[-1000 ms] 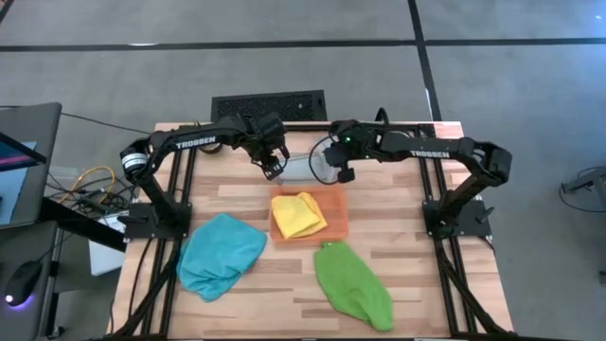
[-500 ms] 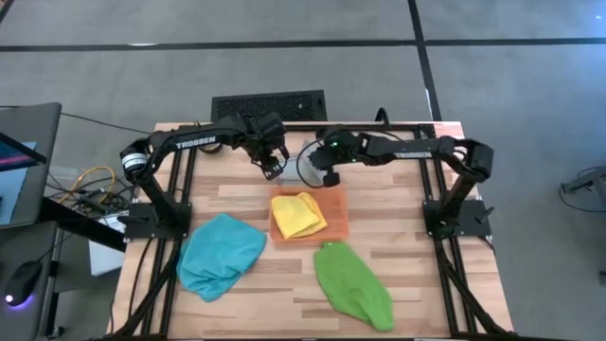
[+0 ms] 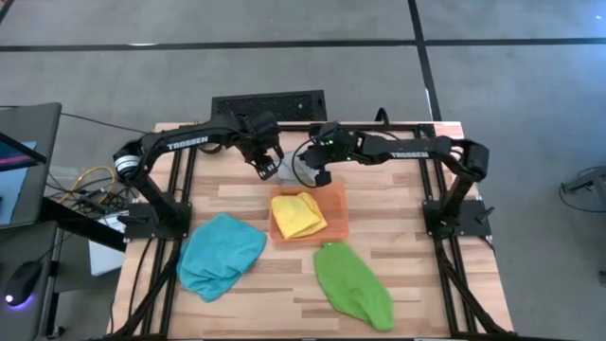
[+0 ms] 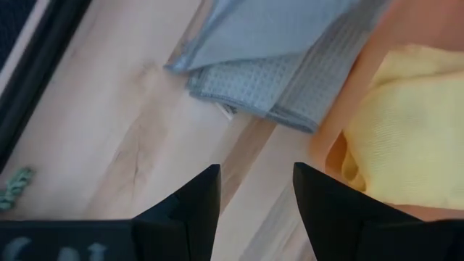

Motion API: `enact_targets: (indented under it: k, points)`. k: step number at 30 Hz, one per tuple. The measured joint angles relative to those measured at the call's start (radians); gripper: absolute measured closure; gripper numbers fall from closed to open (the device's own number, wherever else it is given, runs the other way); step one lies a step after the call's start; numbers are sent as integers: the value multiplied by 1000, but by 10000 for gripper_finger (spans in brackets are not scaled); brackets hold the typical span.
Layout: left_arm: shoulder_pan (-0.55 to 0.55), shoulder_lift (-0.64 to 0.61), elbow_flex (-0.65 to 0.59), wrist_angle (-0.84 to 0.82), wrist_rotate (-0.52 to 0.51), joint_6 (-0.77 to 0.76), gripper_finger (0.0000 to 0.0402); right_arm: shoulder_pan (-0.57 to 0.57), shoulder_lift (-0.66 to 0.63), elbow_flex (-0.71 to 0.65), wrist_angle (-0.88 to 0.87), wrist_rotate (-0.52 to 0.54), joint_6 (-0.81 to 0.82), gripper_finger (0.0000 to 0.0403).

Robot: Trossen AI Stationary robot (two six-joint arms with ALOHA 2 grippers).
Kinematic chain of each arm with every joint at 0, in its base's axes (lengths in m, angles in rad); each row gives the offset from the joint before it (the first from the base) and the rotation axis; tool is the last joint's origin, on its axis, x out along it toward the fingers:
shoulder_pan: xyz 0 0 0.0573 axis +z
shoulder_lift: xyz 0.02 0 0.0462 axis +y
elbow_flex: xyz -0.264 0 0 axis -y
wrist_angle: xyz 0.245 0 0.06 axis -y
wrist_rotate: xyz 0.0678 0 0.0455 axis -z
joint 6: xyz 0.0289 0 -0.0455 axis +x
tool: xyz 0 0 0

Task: Sort microfiber towel by color & place in baskets
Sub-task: Fold the gray towel

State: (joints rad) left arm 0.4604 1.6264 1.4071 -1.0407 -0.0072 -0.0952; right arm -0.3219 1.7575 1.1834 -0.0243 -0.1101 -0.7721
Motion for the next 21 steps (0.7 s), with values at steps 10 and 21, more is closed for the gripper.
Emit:
enact_targets:
  k: [10,21]
  points:
    - [0,-69,0,-1,-7,-21,235,8,56,47,6,-1,15,389]
    - [0,-71,0,-1,-7,-21,235,26,64,52,11,-1,39,344]
